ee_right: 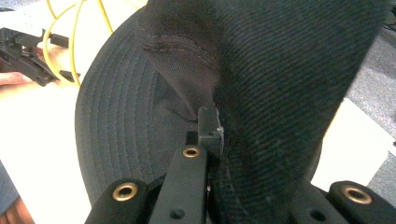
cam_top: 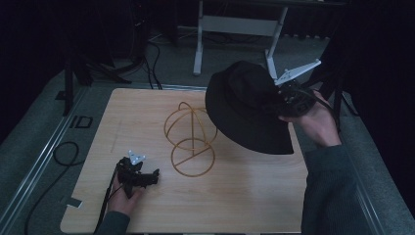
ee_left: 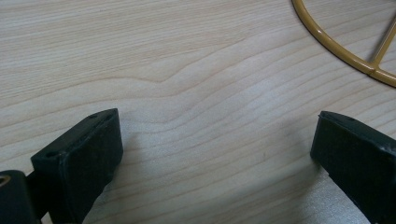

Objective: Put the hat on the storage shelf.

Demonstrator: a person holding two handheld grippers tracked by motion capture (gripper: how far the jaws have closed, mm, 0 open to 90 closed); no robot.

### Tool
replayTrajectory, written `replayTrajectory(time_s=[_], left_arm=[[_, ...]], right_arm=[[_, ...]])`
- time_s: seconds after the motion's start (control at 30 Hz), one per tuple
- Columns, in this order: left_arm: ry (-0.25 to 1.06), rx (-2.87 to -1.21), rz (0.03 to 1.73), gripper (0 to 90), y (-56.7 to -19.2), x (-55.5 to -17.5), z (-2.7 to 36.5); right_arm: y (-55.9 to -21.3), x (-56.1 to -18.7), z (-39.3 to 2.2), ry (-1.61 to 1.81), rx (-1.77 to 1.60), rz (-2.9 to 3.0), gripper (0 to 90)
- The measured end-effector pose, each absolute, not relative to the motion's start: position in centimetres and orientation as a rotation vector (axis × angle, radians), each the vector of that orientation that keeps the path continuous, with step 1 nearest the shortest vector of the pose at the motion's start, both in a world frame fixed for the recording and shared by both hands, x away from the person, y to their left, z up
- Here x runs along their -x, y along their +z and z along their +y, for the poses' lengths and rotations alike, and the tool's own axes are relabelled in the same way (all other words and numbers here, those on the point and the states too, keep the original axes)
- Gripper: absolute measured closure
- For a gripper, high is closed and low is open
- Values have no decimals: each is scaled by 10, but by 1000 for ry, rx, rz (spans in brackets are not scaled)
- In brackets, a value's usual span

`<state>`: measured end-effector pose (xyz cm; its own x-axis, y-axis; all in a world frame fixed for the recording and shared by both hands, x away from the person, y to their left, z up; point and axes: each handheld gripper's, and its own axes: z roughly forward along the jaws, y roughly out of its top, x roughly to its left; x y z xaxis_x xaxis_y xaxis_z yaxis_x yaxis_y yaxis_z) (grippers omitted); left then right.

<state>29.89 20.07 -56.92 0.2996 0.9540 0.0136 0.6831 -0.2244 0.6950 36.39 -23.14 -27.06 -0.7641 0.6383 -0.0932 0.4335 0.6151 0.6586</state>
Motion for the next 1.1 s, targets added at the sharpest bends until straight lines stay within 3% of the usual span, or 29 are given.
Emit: replayTrajectory(time_s=[1.1], left_arm=[[598,-2002,1446,26,-569,-299,200]], right_arm=[[-259,-355,-216,1082,-741,2567,882]])
